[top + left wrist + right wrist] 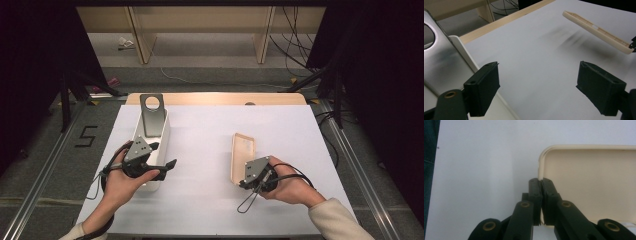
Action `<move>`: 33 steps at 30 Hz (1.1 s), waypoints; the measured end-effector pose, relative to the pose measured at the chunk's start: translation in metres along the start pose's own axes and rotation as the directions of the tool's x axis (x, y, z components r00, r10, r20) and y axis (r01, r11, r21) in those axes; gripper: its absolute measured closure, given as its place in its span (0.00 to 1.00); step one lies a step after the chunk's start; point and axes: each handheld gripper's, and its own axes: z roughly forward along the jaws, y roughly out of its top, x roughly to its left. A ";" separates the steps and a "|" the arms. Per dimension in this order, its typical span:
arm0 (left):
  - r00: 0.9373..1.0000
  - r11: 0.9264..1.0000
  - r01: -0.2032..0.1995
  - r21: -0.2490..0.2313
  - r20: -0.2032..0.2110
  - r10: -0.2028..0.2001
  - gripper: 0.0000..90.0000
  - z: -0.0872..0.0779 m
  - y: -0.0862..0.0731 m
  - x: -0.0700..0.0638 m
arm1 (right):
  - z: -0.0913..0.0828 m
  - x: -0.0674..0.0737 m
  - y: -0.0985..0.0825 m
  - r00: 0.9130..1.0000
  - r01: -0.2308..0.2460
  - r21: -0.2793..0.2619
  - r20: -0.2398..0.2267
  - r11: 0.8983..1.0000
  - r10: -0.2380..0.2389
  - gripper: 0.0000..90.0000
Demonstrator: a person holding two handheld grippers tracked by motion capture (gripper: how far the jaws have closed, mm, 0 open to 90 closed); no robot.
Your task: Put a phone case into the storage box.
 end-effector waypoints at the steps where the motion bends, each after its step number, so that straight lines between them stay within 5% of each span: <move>1: 1.000 1.000 -0.002 -0.002 0.005 0.002 0.19 0.001 0.003 -0.001 | 0.000 0.000 0.000 1.000 -0.001 0.001 -0.003 1.000 0.001 0.98; 16: 0.998 1.000 -0.006 0.017 0.056 0.005 0.20 0.033 0.048 -0.016 | 0.001 0.003 0.005 1.000 0.015 -0.040 0.013 0.999 -0.015 0.98; 33: 0.996 0.997 0.001 0.077 0.088 -0.008 0.22 0.075 0.074 -0.027 | 0.003 0.005 0.012 0.999 0.029 -0.069 0.015 0.997 -0.028 0.98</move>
